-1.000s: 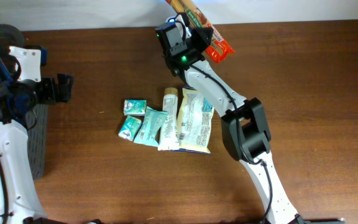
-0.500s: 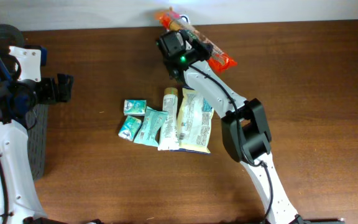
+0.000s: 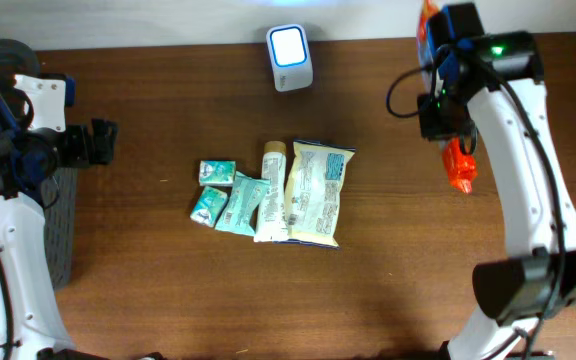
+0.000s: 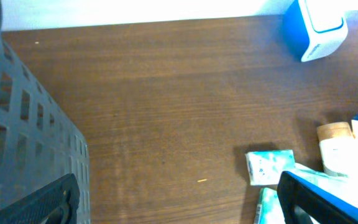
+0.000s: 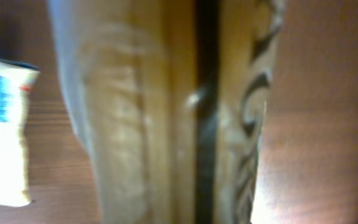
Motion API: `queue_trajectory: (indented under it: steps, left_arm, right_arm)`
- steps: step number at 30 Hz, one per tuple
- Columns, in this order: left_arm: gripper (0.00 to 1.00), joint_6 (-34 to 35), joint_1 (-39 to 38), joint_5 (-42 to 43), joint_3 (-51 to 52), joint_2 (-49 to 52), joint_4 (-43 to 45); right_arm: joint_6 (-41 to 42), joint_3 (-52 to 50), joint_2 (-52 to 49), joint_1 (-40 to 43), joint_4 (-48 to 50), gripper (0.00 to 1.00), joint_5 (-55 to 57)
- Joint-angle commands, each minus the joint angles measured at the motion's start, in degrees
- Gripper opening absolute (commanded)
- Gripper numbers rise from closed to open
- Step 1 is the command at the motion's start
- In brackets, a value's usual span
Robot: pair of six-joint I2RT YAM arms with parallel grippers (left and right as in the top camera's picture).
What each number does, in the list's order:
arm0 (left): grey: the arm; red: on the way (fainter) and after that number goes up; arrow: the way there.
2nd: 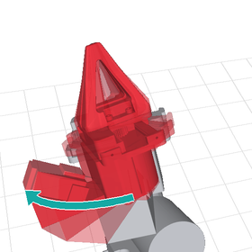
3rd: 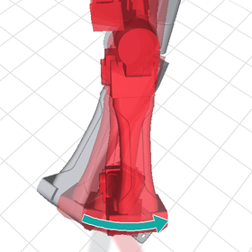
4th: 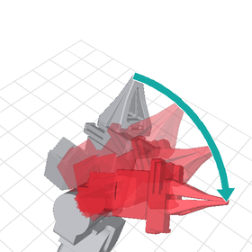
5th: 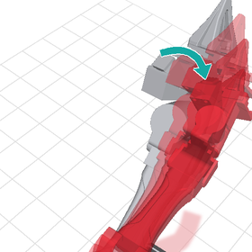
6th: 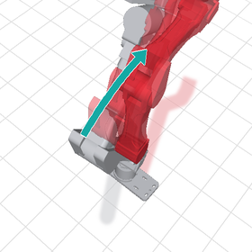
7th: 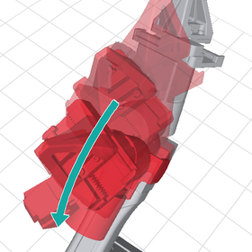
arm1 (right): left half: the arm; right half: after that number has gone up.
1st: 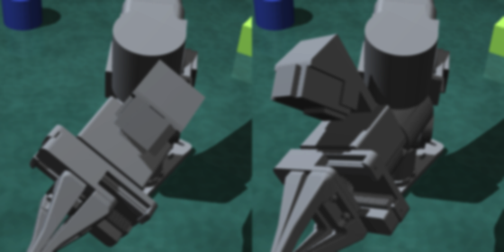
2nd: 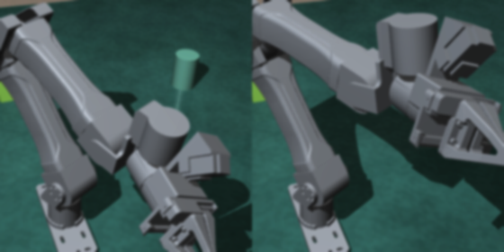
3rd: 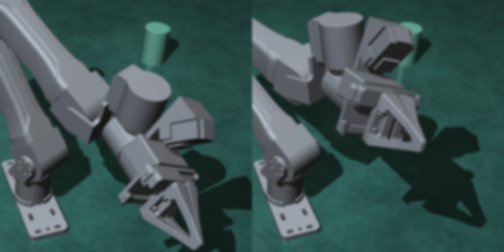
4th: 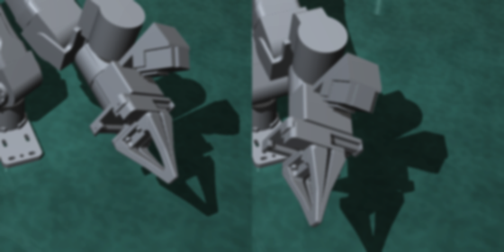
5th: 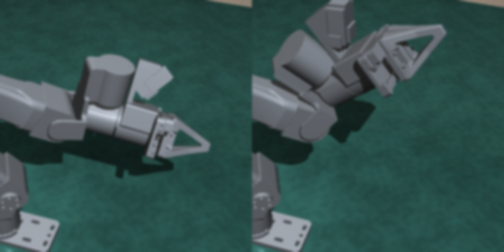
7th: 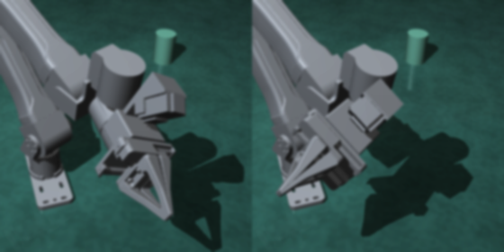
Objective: Scan the item barcode
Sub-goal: 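Carry the spaghetti package right and lay it on the table, then grasp the clear snack bag with the right gripper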
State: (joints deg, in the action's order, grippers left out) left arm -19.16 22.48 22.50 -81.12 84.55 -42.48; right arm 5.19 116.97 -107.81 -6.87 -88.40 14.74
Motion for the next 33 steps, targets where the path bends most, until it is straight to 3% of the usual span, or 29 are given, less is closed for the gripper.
queue_trajectory:
  steps: [1, 8, 13, 17, 18, 19, 20, 22, 23, 25, 26, 28, 31, 33]
  left_arm:
    - [0.99, -0.9, 0.2, 0.6, 0.1, -0.2, 0.1]
    - [0.99, -0.9, 0.2, 0.6, 0.1, -0.2, 0.1]
    - [0.99, -0.9, 0.2, 0.6, 0.1, -0.2, 0.2]
    - [0.99, -0.9, 0.2, 0.6, 0.1, -0.2, 0.1]
    - [0.99, -0.9, 0.2, 0.6, 0.1, -0.2, 0.1]
    - [0.99, -0.9, 0.2, 0.6, 0.1, -0.2, 0.1]
    - [0.99, -0.9, 0.2, 0.6, 0.1, -0.2, 0.2]
    - [0.99, -0.9, 0.2, 0.6, 0.1, -0.2, 0.1]
    - [0.99, -0.9, 0.2, 0.6, 0.1, -0.2, 0.1]
    - [0.99, -0.9, 0.2, 0.6, 0.1, -0.2, 0.2]
    - [0.99, -0.9, 0.2, 0.6, 0.1, -0.2, 0.2]
    - [0.99, -0.9, 0.2, 0.6, 0.1, -0.2, 0.2]
    - [0.99, -0.9, 0.2, 0.6, 0.1, -0.2, 0.2]
    - [0.99, -0.9, 0.2, 0.6, 0.1, -0.2, 0.1]
  right_arm:
    - [6.0, -13.9, 0.5, 4.3, 9.7, 0.04, 12.8]
    - [6.5, -39.2, 0.5, 8.9, 38.3, 0.04, 17.5]
    - [6.5, -42.4, 0.5, 10.7, 42.1, 0.04, 23.3]
    - [-0.7, -42.4, 0.4, 10.8, 43.8, 0.04, 29.9]
    - [-0.7, -42.4, 0.4, 10.8, 43.9, 0.11, 31.0]
    - [-0.5, -42.4, 0.4, 10.8, 43.6, 0.36, 30.7]
    - [-0.4, -42.4, 0.4, 10.7, 42.9, 0.67, 30.6]
    - [-0.4, -41.3, 0.5, 10.3, 42.9, 0.99, 20.6]
    - [-0.2, -39.8, 0.8, 10.0, 41.9, 0.99, 14.7]
    - [8.0, -28.8, 2.4, 8.7, 27.1, 0.99, -4.8]
    - [8.0, -26.1, 2.4, 8.7, 23.5, 0.99, -13.4]
    - [7.7, -26.1, 2.3, 8.7, 22.4, 0.99, -26.8]
    - [7.7, -31.8, 2.3, 7.2, 25.6, 1.00, -32.3]
    - [7.7, -37.6, 2.3, 5.0, 30.3, 0.95, -36.3]
